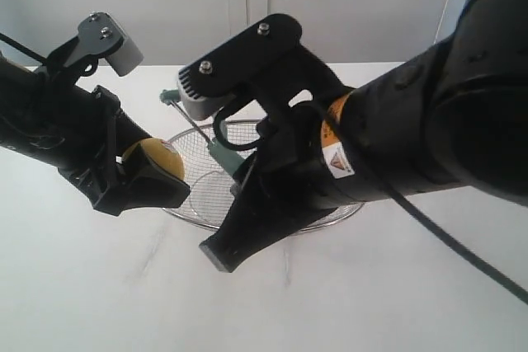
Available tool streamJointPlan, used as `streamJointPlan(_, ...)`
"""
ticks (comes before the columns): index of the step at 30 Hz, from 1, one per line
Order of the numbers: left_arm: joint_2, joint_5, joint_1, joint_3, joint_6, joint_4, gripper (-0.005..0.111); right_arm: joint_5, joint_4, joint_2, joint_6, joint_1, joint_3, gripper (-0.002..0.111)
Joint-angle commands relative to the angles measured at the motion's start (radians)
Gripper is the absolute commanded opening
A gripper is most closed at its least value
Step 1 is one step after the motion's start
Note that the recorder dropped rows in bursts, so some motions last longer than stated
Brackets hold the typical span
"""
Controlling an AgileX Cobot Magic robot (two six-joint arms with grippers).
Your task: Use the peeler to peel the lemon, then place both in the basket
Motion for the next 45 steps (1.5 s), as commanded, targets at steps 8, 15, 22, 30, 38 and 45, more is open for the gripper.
streamJointPlan(8, -0.004, 0.01, 0.003, -0.001, -0.005, -0.024, 0.0, 0.052, -0.006, -0.19, 0.04, 0.01, 0.041, 0.0)
streamJointPlan(15, -0.004, 0.01, 0.003, -0.001, -0.005, -0.024, 0.0, 0.005, -0.286, -0.163, 0.273, 0.01, 0.151, 0.0)
streamJointPlan(22, -0.004, 0.01, 0.003, -0.001, -0.005, -0.024, 0.0, -0.19, -0.434, -0.045, 0.392, -0.034, 0.175, 0.0)
streamJointPlan(30, -0.004, 0.01, 0.003, -0.001, -0.005, -0.024, 0.0, -0.351, -0.436, 0.117, 0.415, -0.068, 0.173, 0.0)
streamJointPlan(38, -0.004, 0.01, 0.003, -0.001, -0.005, -0.024, 0.0, -0.448, -0.42, 0.133, 0.43, -0.066, 0.171, 0.0)
streamJointPlan(45, -0.004, 0.01, 0.003, -0.001, -0.005, -0.024, 0.0, -0.445, -0.391, 0.158, 0.444, -0.066, 0.173, 0.0)
